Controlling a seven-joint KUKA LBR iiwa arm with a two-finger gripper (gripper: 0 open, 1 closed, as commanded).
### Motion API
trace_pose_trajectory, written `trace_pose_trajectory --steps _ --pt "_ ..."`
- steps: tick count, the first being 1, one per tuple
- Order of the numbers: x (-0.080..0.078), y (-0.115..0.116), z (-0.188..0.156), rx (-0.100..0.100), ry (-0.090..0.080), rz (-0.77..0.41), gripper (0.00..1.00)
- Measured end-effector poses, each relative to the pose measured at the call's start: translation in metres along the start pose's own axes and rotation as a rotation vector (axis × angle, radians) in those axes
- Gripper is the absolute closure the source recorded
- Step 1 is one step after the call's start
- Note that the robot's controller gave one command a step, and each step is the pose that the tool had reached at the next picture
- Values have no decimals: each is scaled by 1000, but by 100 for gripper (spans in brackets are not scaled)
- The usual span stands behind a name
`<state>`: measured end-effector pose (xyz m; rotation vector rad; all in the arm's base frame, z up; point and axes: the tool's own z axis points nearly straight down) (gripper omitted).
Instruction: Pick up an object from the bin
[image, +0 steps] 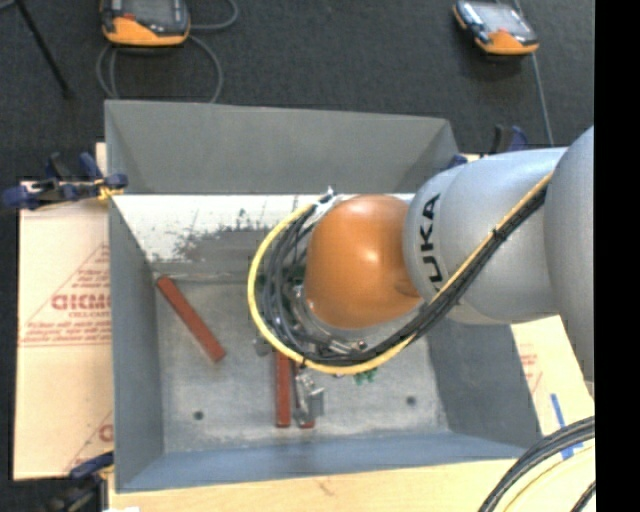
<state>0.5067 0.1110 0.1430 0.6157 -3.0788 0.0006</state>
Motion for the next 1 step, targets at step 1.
trace_pose_trajectory --steps 1 --pt "-11 -13 51 0 -1 -354 0"
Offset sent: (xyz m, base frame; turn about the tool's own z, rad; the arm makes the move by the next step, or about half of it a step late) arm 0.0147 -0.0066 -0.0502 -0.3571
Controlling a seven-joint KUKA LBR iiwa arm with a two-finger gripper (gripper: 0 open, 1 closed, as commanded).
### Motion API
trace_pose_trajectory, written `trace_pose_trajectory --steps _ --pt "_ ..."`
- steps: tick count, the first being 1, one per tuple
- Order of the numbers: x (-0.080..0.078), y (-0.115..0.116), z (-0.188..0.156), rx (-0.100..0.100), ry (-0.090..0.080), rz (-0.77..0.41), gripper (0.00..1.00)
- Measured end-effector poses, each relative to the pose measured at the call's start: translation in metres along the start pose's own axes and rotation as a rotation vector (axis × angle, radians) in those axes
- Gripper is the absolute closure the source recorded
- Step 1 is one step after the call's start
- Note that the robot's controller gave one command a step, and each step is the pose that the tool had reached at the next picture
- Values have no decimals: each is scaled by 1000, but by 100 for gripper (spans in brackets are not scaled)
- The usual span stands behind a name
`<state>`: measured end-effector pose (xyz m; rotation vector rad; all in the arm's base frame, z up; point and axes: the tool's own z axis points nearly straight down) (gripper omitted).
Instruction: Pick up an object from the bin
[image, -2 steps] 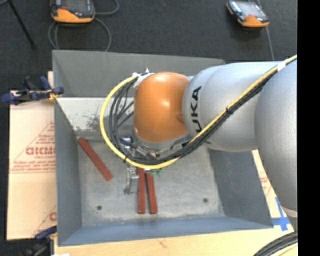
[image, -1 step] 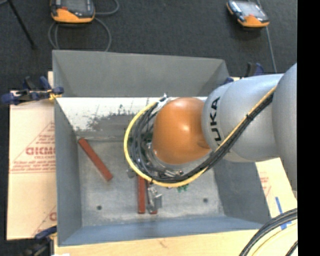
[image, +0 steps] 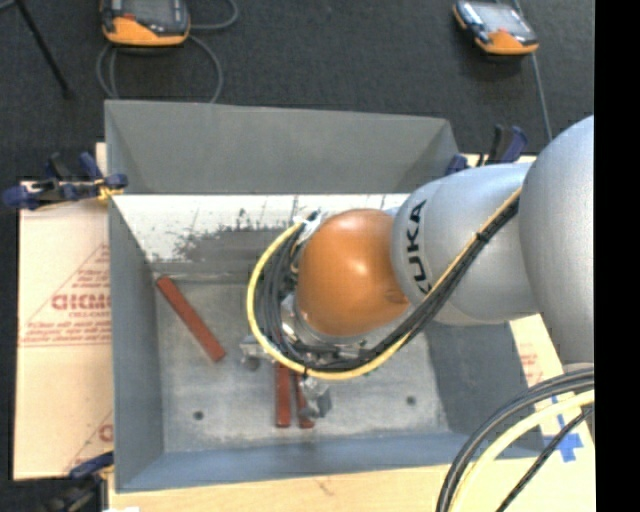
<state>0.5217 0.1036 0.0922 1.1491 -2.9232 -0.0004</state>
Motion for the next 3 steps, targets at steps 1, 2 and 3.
trace_pose_trajectory --steps 1,2,3 --pt "27 -6 22 1 -1 -272 0" --pt "26 -6 21 1 -3 -270 0" --pt "26 -6 21 1 -3 -269 0"
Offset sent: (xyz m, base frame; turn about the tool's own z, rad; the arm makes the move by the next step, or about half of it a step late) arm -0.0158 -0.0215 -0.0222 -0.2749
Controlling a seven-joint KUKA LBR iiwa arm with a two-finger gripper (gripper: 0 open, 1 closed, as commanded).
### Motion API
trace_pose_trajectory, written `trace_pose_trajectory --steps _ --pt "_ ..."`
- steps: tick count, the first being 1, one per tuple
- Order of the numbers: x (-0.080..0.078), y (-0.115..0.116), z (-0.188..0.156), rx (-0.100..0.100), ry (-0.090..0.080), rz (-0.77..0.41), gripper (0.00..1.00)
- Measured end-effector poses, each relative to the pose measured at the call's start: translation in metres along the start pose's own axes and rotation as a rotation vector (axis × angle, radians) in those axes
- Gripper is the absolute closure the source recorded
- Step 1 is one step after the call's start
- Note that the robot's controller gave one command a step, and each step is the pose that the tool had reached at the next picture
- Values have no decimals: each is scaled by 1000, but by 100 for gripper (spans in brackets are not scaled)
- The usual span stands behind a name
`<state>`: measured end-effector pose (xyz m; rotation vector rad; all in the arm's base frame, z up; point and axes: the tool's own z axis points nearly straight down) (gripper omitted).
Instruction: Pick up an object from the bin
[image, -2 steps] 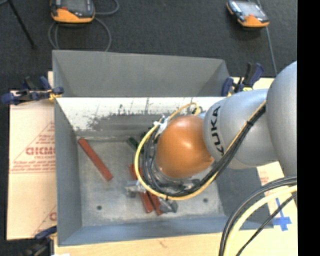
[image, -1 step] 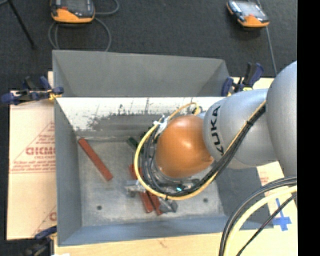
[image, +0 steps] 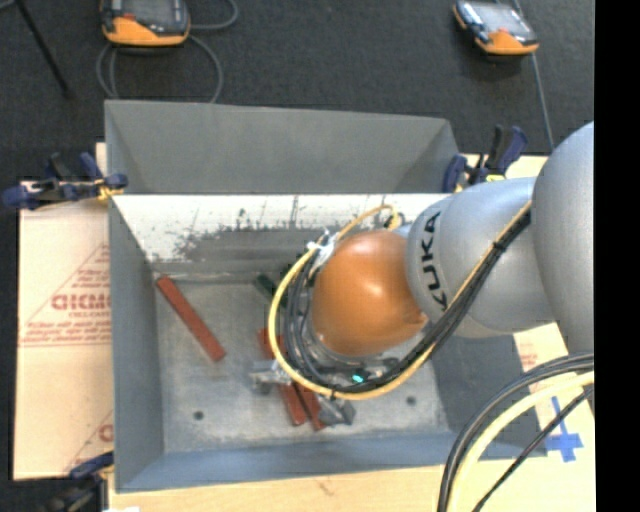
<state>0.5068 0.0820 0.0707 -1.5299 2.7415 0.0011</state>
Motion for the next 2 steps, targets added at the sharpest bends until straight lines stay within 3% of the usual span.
trace_pose_trajectory --steps 2 --pt "0 0 0 -1 0 1 0"
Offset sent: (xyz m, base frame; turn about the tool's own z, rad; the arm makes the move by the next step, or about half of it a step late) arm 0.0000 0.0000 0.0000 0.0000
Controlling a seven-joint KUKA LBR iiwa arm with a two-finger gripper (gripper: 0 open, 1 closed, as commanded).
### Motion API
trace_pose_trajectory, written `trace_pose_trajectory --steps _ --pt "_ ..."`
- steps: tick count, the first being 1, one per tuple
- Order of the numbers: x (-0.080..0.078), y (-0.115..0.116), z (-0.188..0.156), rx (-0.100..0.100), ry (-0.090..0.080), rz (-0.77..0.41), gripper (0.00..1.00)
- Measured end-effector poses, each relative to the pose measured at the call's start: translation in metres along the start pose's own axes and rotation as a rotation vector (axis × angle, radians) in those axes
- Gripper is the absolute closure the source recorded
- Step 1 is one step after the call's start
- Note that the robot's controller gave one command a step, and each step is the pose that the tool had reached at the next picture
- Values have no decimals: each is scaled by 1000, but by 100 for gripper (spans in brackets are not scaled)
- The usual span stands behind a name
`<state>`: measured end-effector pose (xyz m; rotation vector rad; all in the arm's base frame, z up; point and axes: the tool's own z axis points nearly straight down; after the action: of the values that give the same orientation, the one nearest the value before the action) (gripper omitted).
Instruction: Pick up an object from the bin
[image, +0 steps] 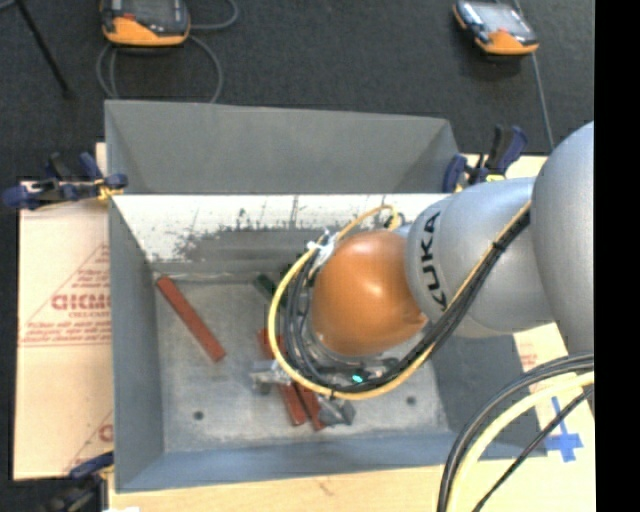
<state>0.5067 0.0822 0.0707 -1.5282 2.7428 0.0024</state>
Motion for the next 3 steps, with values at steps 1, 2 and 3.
trace_pose_trajectory --steps 1,2,3 --pt "2 -39 -66 10 -4 18 0" --pt "-27 -29 -8 -2 2 -279 0" --pt "-28 -30 -9 -1 1 -274 100"
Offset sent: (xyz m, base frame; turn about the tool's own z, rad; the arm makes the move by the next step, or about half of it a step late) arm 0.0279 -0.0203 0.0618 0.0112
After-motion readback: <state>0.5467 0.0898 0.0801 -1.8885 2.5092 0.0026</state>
